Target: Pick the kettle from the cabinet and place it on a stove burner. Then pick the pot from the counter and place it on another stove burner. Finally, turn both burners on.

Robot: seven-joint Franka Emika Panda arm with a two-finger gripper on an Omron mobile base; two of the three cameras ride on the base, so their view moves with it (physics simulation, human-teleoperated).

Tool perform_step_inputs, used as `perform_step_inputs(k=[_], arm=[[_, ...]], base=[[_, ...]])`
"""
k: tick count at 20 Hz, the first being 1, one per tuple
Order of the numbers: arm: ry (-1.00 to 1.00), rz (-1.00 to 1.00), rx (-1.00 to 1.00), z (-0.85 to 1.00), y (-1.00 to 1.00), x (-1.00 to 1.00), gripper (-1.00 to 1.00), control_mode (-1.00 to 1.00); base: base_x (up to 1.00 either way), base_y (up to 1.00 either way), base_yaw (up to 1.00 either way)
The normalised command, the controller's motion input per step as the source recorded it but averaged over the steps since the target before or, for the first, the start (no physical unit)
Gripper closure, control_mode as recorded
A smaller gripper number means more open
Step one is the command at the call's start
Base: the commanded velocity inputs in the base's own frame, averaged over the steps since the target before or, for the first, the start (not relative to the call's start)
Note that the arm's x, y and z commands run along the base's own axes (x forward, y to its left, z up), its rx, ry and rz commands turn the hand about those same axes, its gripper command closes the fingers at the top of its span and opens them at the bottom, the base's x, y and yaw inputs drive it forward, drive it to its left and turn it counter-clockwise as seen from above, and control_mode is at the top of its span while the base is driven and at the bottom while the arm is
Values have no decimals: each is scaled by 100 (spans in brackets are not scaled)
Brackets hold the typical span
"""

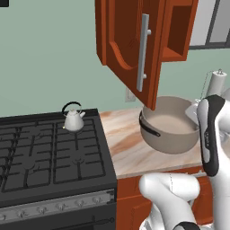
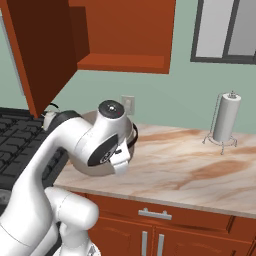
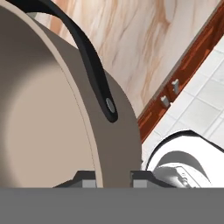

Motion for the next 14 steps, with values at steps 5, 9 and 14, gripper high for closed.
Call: perform_step_inputs(k=[5,9,14], arm=[[0,0,0,27,-2,-52,100,-100],[0,0,0,22,-2,-55,100,-100],[0,0,0,0,0,-21,100,-100]], base=[[0,0,0],[0,0,0],[0,0,0]])
